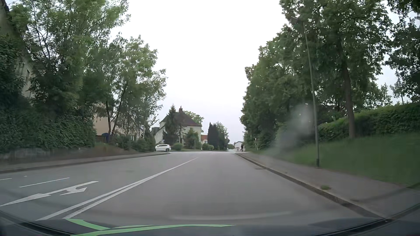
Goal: Follow the waypoints while adhering to traffic rules and regulations
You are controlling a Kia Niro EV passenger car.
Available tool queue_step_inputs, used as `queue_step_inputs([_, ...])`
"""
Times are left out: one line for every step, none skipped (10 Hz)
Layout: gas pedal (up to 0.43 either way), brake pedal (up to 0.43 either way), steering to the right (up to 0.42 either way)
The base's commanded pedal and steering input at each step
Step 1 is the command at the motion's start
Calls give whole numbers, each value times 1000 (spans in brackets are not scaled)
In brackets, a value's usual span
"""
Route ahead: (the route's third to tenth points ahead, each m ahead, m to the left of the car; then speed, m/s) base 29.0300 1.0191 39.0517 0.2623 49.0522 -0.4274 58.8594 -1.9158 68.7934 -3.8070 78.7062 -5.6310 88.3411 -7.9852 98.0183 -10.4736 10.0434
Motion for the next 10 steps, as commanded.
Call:
queue_step_inputs([350, 0, 5])
queue_step_inputs([350, 0, 5])
queue_step_inputs([350, 0, 5])
queue_step_inputs([339, 0, 5])
queue_step_inputs([339, 0, 5])
queue_step_inputs([339, 0, 5])
queue_step_inputs([339, 0, 5])
queue_step_inputs([331, 0, 5])
queue_step_inputs([331, 0, 5])
queue_step_inputs([319, 0, 6])
